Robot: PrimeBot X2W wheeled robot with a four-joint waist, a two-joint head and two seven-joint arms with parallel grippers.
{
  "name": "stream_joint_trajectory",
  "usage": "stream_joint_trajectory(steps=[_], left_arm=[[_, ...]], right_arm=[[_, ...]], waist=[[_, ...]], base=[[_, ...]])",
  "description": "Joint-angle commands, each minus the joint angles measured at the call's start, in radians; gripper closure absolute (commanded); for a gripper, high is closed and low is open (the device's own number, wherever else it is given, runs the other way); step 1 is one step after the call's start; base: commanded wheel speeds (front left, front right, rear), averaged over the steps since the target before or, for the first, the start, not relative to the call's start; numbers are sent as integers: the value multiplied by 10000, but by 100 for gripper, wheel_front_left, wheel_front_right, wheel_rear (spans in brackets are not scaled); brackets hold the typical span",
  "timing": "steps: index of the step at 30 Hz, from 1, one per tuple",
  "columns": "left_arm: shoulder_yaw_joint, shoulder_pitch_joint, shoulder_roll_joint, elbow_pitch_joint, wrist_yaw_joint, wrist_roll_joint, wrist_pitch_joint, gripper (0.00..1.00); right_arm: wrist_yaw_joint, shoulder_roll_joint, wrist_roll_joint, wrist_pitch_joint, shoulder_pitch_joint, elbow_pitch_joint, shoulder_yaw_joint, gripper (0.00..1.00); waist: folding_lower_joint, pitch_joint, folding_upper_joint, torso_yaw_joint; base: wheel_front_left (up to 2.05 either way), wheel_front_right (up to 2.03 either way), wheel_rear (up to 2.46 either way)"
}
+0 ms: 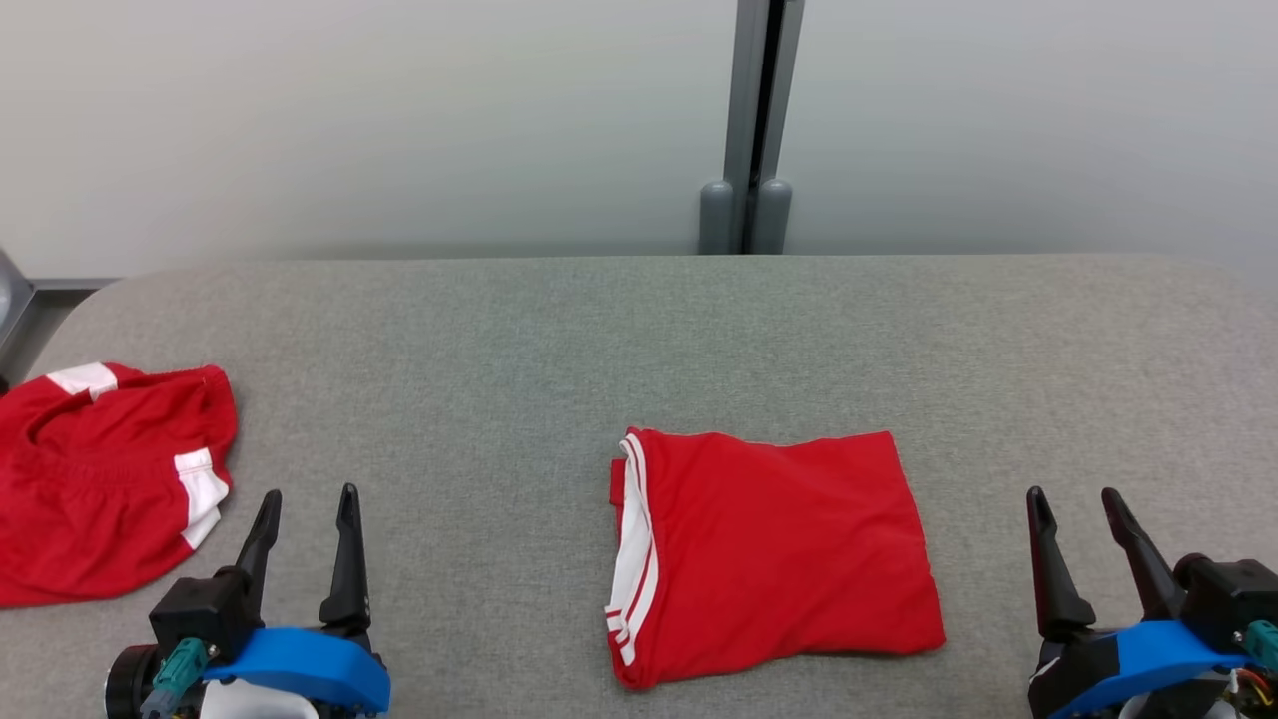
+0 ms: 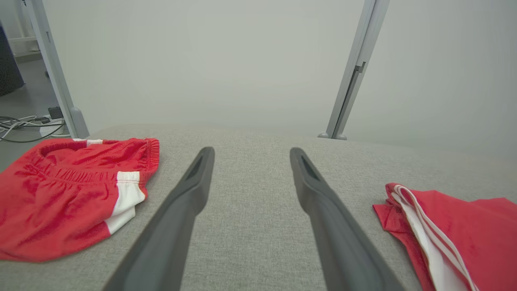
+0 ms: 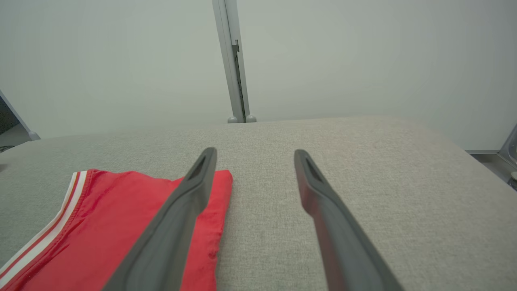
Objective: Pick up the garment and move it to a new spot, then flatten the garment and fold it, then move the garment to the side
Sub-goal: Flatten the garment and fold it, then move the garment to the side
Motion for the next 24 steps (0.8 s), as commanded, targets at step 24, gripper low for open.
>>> stream_joint_trajectory(steps=[24], left_arm=[[6, -22, -92, 715, -153, 276, -45, 0]], right_arm=[[5, 18, 273, 196, 63, 88, 382, 0]], waist=[[1, -116, 1, -362]], base=[[0, 0, 0]])
